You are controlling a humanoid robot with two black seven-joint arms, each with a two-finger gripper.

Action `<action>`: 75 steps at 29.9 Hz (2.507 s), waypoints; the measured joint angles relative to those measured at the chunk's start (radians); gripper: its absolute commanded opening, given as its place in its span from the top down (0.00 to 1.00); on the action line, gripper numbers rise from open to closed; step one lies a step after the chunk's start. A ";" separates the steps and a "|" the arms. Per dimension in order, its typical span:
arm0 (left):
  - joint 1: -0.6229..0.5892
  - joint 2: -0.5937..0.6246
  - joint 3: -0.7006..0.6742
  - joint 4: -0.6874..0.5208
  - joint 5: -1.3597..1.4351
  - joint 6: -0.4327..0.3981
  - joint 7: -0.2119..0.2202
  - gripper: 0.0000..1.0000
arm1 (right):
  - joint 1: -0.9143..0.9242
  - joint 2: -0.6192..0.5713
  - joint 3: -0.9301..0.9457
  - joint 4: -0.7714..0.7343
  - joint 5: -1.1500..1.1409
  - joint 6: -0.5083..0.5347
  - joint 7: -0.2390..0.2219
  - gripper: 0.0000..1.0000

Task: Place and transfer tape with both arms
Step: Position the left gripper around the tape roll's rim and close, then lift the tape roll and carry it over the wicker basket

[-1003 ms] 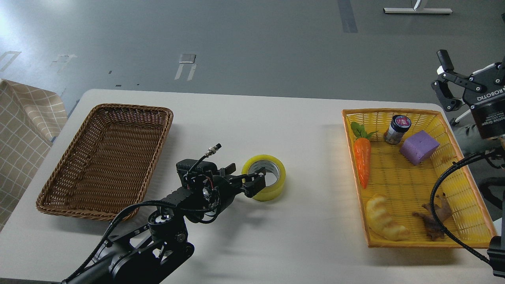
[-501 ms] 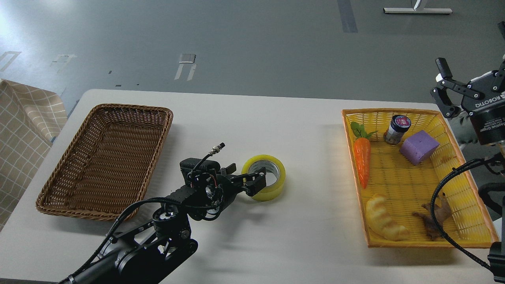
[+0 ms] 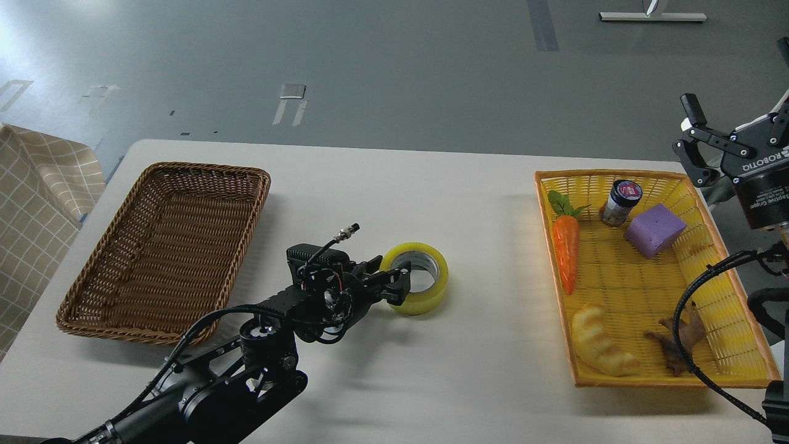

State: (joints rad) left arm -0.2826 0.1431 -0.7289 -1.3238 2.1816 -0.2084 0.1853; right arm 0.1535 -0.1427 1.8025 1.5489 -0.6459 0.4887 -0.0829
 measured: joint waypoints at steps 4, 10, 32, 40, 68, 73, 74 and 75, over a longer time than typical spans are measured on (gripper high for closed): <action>-0.007 0.006 0.000 -0.005 0.000 -0.027 0.000 0.75 | -0.005 -0.003 0.000 0.000 0.000 0.000 0.000 0.00; -0.019 0.031 -0.001 -0.012 0.000 -0.076 0.000 0.80 | -0.011 -0.005 0.000 -0.001 0.000 0.000 0.000 0.00; -0.054 0.028 -0.004 -0.061 -0.001 -0.087 -0.001 0.82 | -0.049 -0.005 0.000 -0.016 -0.001 0.000 0.000 0.00; -0.103 0.040 -0.010 -0.097 0.000 -0.086 -0.001 0.82 | -0.048 -0.005 0.000 -0.018 -0.003 0.000 0.000 0.00; -0.180 0.664 -0.059 -0.228 -0.120 -0.035 -0.012 0.81 | -0.034 -0.003 0.000 -0.072 -0.008 0.000 0.000 0.00; -0.175 0.750 -0.059 -0.225 -0.196 -0.001 -0.015 0.80 | -0.032 -0.001 -0.002 -0.079 -0.008 0.000 0.000 0.00; -0.171 0.767 -0.058 -0.223 -0.209 0.008 -0.015 0.80 | -0.032 0.000 -0.002 -0.079 -0.009 0.000 0.000 0.00; -0.167 0.782 -0.056 -0.222 -0.218 0.018 -0.016 0.80 | -0.032 0.001 -0.003 -0.079 -0.009 0.000 0.000 0.00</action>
State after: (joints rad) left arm -0.4493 0.9247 -0.7845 -1.5456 1.9632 -0.1906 0.1693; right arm 0.1216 -0.1420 1.7996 1.4697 -0.6547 0.4887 -0.0828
